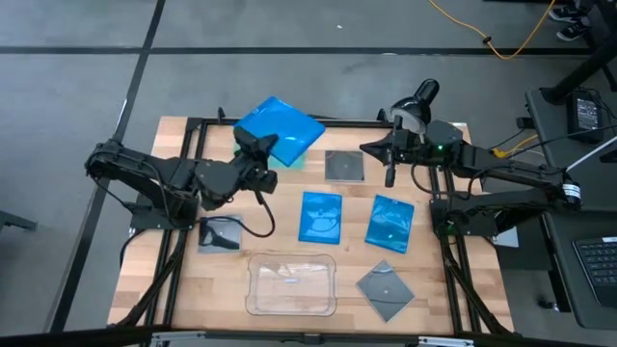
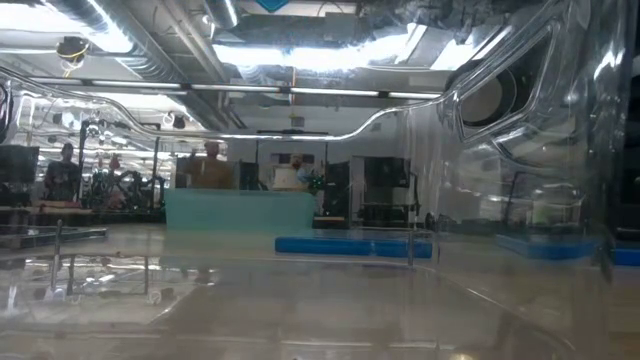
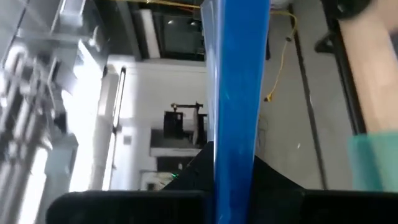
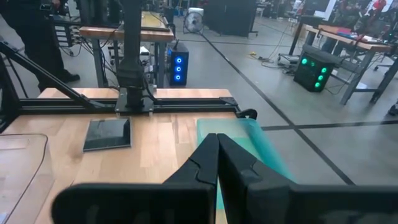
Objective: Pick & place jewel cases by type
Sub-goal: Put the left blue cd case into the green bin
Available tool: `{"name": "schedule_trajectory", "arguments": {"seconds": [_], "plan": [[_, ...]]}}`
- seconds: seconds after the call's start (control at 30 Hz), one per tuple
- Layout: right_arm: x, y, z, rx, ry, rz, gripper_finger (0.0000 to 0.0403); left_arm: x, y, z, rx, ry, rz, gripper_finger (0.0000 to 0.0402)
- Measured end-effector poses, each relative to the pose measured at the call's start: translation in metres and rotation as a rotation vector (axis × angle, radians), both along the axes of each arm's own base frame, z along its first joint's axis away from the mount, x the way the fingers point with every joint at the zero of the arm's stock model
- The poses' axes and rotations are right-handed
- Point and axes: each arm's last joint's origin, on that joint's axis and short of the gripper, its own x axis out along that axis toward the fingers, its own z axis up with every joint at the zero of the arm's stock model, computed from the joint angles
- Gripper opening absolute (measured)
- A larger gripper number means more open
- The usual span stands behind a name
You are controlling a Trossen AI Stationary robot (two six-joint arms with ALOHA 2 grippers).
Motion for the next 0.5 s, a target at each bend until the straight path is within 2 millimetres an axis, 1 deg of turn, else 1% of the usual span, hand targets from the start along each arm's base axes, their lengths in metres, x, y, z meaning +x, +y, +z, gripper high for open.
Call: {"name": "schedule_trajectory", "arguments": {"seconds": [0.13, 0.3, 0.37, 0.5], "plan": [[0.0, 0.0, -0.001, 0.001, 0.008, 0.0, 0.001, -0.005, 0.007, 0.014, -0.136, -0.293, 0.072, 0.0012], [0.0, 0.0, -0.002, 0.003, 0.023, 0.006, 0.001, -0.022, 0.019, 0.028, -0.338, -0.659, 0.125, 0.0012], [0.0, 0.0, -0.002, 0.0, 0.025, 0.009, 0.001, -0.029, 0.024, 0.033, -0.455, -0.854, 0.128, 0.0012], [0.0, 0.001, -0.002, -0.018, 0.028, 0.031, 0.001, -0.042, 0.037, 0.04, -0.745, -1.237, 0.074, 0.0013]]}}
